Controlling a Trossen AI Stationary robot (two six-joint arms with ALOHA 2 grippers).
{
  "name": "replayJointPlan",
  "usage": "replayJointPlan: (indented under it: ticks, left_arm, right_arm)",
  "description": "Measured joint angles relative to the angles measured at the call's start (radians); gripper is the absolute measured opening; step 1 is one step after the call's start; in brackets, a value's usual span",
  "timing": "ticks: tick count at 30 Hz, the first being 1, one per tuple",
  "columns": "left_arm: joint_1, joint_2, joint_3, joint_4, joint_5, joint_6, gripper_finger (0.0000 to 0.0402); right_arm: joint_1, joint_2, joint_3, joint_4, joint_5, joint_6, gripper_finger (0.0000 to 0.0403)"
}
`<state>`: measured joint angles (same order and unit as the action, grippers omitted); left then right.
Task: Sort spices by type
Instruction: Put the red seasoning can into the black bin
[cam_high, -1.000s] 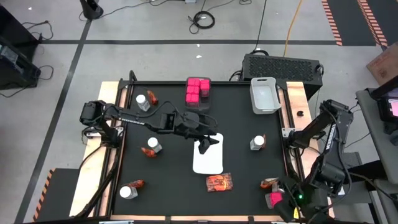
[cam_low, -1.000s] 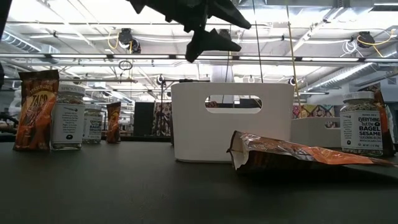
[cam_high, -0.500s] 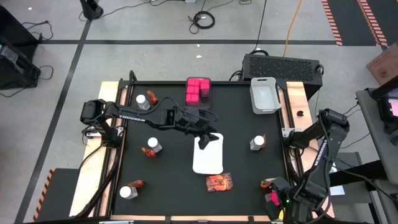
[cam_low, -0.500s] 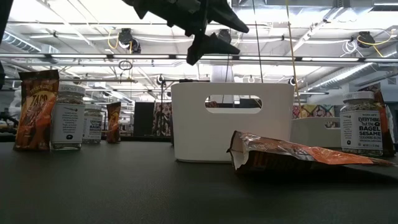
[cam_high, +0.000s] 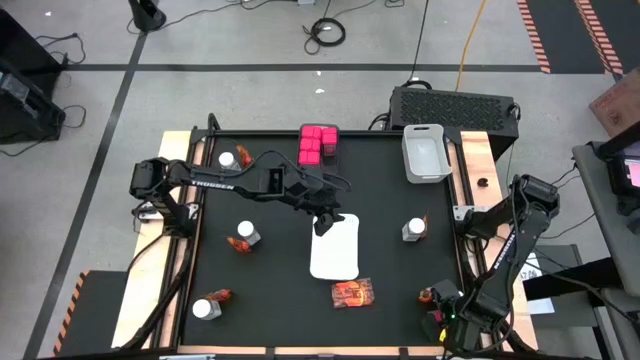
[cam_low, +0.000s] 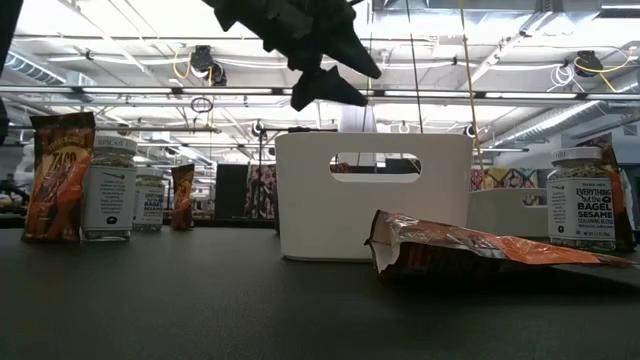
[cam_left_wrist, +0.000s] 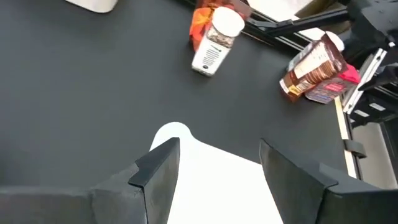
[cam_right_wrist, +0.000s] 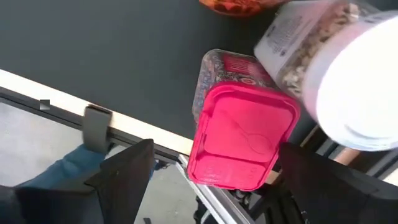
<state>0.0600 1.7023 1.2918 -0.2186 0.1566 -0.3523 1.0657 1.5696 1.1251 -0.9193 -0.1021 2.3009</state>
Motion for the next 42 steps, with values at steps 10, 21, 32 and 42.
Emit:
replayJointPlan:
  ticks: [10,21,32,42]
  left_arm:
    - [0.002,0.000,0.001,-0.010,-0.001,0.000,0.0225]
    - [0.033,0.000,0.001,0.002,-0.003,-0.005,0.0225]
    - [0.032,0.000,0.001,-0.001,-0.003,-0.005,0.0225]
    - [0.031,0.000,0.001,-0.001,0.009,-0.007,0.0225]
  right_arm:
    - [-0.007,0.000,0.014,0.064,-0.030,0.006,0.0341]
    - [-0.013,0.026,0.029,0.034,-0.084,0.022,0.0341]
    - [-0.017,0.126,0.029,0.070,-0.084,0.021,0.0340]
    - [-0.033,0.120,0.029,0.108,-0.087,0.022,0.0236]
